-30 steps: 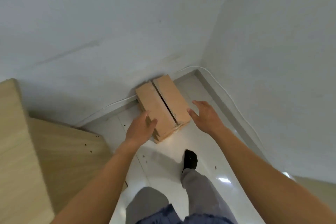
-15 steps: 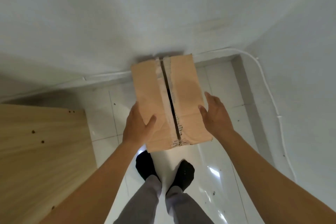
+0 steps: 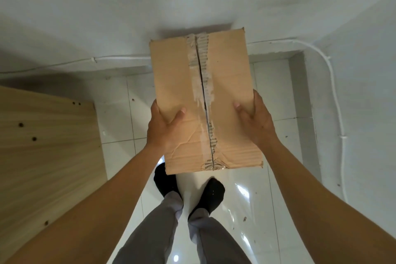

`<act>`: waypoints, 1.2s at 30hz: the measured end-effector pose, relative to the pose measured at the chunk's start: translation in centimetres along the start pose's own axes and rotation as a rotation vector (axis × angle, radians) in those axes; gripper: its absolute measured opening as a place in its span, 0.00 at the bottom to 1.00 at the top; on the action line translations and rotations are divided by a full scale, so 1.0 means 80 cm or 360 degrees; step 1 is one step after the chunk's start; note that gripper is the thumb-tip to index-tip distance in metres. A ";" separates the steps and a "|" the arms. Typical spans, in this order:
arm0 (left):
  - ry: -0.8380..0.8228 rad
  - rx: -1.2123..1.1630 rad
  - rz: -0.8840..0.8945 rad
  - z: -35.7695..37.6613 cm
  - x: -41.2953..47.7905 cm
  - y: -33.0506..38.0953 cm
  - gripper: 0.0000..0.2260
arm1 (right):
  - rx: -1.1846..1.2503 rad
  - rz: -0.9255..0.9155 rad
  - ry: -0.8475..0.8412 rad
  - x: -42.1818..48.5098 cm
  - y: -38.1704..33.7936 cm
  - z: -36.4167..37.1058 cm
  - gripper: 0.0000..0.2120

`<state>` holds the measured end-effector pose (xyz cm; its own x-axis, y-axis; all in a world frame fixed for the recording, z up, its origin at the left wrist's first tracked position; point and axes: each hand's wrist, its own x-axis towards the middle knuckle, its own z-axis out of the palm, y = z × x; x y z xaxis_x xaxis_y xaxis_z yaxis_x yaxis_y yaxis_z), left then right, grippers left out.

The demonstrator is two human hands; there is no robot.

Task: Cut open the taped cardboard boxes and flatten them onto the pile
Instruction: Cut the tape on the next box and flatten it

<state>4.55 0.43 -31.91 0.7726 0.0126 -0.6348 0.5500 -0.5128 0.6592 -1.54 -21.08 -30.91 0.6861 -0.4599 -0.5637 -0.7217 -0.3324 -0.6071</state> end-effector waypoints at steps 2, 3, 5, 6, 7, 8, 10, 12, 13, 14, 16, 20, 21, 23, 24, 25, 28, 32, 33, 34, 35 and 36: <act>0.0044 -0.0065 0.0034 -0.020 -0.031 0.018 0.29 | 0.0023 -0.0053 0.0043 -0.026 -0.022 -0.016 0.33; 0.0067 -0.0097 0.0040 -0.031 -0.049 0.028 0.28 | 0.0035 -0.0077 0.0056 -0.041 -0.034 -0.024 0.34; 0.0122 -0.0180 0.0056 -0.052 -0.083 0.049 0.26 | 0.0057 -0.0114 0.0065 -0.072 -0.057 -0.039 0.35; 0.0141 -0.0226 0.0059 -0.063 -0.101 0.058 0.24 | 0.0068 -0.0125 0.0056 -0.089 -0.067 -0.046 0.34; 0.0158 -0.0268 0.0062 -0.073 -0.118 0.067 0.23 | 0.0079 -0.0132 0.0045 -0.105 -0.078 -0.053 0.32; 0.0167 -0.0307 0.0070 -0.083 -0.134 0.076 0.23 | 0.0091 -0.0146 0.0042 -0.120 -0.086 -0.060 0.31; 0.0168 -0.0339 0.0093 -0.098 -0.163 0.090 0.22 | 0.0109 -0.0169 0.0038 -0.149 -0.100 -0.075 0.30; 0.0159 -0.0342 0.0142 -0.110 -0.189 0.104 0.21 | 0.0132 -0.0189 0.0023 -0.171 -0.110 -0.089 0.30; 0.0158 -0.0343 0.0167 -0.113 -0.199 0.110 0.21 | 0.0145 -0.0181 0.0026 -0.180 -0.114 -0.095 0.30; 0.0164 -0.0342 0.0194 -0.116 -0.207 0.115 0.21 | 0.0159 -0.0187 0.0034 -0.186 -0.117 -0.100 0.30; 0.0173 -0.0319 0.0237 -0.118 -0.217 0.124 0.20 | 0.0181 -0.0203 0.0056 -0.192 -0.121 -0.106 0.28; 0.0176 -0.0315 0.0271 -0.118 -0.218 0.130 0.20 | 0.0199 -0.0247 0.0058 -0.190 -0.126 -0.109 0.24; 0.0175 -0.0318 0.0274 -0.118 -0.219 0.129 0.20 | 0.0205 -0.0258 0.0062 -0.191 -0.126 -0.109 0.23; 0.0189 -0.0336 0.0286 -0.120 -0.223 0.128 0.19 | 0.0209 -0.0276 0.0080 -0.196 -0.126 -0.111 0.23; 0.0196 -0.0343 0.0298 -0.122 -0.227 0.128 0.19 | 0.0204 -0.0280 0.0088 -0.200 -0.126 -0.112 0.24; 0.0197 -0.0344 0.0305 -0.124 -0.232 0.130 0.19 | 0.0194 -0.0279 0.0094 -0.206 -0.128 -0.114 0.25; 0.0214 -0.0352 0.0350 -0.137 -0.253 0.136 0.20 | 0.0213 -0.0311 0.0113 -0.230 -0.140 -0.124 0.25; 0.0286 -0.0392 0.0433 -0.171 -0.293 0.147 0.20 | 0.0253 -0.0393 0.0134 -0.277 -0.174 -0.140 0.20; 0.0305 -0.0409 0.0455 -0.182 -0.304 0.150 0.21 | 0.0262 -0.0427 0.0145 -0.290 -0.183 -0.143 0.21; 0.0318 -0.0425 0.0475 -0.193 -0.314 0.153 0.23 | 0.0276 -0.0467 0.0152 -0.304 -0.193 -0.146 0.21; 0.0329 -0.0436 0.0494 -0.204 -0.324 0.155 0.26 | 0.0294 -0.0501 0.0161 -0.318 -0.203 -0.148 0.22; 0.0341 -0.0446 0.0518 -0.217 -0.333 0.158 0.28 | 0.0320 -0.0537 0.0172 -0.332 -0.214 -0.150 0.21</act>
<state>-3.60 8.51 0.36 0.9506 0.0814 -0.2996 0.3104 -0.2685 0.9119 -8.50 -13.07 1.15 0.8599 -0.4401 -0.2585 -0.4180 -0.3165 -0.8515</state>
